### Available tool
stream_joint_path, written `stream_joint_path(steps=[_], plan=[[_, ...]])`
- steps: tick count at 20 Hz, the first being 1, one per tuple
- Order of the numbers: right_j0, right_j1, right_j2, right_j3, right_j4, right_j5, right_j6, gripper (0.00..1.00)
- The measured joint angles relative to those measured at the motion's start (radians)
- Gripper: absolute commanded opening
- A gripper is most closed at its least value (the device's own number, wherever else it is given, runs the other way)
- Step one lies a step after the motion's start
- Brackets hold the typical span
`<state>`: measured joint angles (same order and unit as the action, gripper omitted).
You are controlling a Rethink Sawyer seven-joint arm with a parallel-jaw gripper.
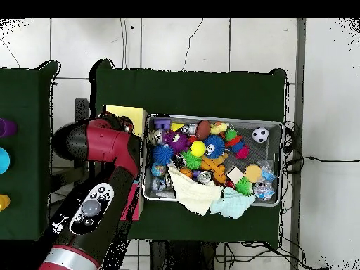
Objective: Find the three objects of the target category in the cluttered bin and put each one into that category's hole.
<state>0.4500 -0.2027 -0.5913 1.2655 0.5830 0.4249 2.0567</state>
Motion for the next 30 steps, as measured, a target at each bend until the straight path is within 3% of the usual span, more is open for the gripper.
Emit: stream_joint_path(steps=[10, 30], plan=[[-0.039, 0.007, 0.059, 0.021, -0.004, -0.089, 0.0, 0.0], [-0.041, 0.001, 0.081, 0.051, -0.009, -0.16, 0.0, 0.0]])
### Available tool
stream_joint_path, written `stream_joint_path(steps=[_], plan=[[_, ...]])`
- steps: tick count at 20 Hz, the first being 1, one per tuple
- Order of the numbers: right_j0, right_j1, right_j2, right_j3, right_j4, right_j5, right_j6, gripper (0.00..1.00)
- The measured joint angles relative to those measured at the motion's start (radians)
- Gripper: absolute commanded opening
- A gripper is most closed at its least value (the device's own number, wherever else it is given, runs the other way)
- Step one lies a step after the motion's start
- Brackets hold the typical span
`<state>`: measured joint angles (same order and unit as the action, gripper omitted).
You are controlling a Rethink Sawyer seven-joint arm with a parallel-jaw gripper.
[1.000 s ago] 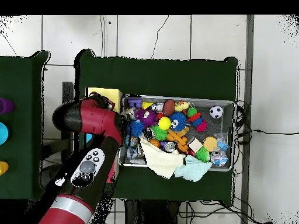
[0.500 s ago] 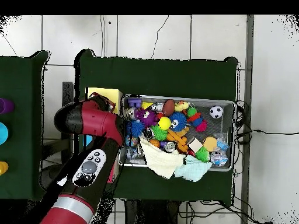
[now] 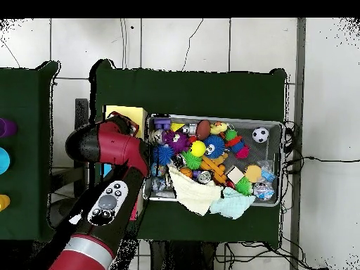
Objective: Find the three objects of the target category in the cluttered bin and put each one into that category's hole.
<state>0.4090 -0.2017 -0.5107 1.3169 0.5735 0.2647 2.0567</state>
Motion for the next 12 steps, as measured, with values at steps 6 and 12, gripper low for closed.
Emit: stream_joint_path(steps=[6, 12], plan=[[0.0, -0.001, 0.0, 0.001, 0.0, -0.001, 0.0, 0.0], [0.0, -0.002, 0.002, 0.004, 0.0, -0.007, 0.0, 0.0]])
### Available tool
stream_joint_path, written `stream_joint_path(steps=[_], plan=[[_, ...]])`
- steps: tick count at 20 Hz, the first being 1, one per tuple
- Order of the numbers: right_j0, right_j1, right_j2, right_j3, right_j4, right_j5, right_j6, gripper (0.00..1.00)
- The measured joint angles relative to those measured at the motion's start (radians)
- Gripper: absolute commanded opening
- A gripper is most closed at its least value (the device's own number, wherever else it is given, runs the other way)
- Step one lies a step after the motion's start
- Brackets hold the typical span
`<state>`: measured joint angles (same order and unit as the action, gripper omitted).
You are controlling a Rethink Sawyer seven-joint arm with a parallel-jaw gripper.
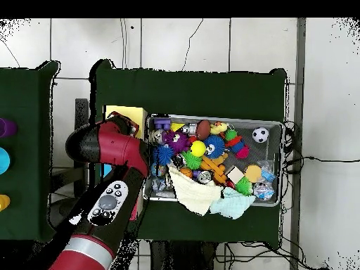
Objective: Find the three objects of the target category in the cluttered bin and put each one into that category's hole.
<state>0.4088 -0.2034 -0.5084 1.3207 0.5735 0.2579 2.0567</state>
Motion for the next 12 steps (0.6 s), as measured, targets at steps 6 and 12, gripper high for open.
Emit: stream_joint_path(steps=[6, 12], plan=[[0.0, -0.002, 0.003, 0.006, 0.0, -0.012, 0.0, 0.0], [-0.003, -0.001, 0.009, 0.012, 0.001, -0.015, 0.002, 1.0]])
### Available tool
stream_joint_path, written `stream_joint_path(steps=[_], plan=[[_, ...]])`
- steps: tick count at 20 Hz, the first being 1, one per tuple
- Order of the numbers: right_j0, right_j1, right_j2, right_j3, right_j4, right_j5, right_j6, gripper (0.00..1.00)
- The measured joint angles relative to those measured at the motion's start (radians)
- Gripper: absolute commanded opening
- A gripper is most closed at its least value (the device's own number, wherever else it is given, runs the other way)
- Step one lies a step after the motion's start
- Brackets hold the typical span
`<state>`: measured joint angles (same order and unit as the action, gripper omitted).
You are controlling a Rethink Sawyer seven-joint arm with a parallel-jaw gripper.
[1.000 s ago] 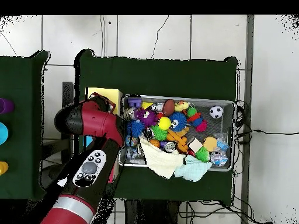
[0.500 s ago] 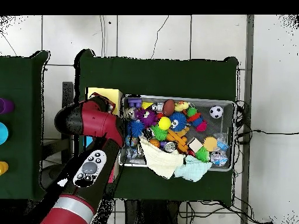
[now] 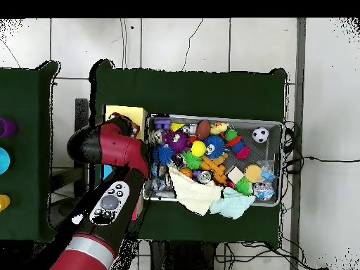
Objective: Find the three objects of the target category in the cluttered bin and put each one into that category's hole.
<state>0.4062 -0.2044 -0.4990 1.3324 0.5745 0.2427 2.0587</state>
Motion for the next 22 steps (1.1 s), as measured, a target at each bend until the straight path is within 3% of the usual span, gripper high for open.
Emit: stream_joint_path(steps=[15, 16, 22], plan=[[0.0, -0.001, 0.001, 0.001, 0.0, 0.0, 0.005, 1.0], [0.0, -0.001, 0.001, 0.001, -0.001, -0.001, 0.005, 0.0], [0.0, -0.001, 0.001, 0.001, 0.0, -0.001, 0.005, 0.0]])
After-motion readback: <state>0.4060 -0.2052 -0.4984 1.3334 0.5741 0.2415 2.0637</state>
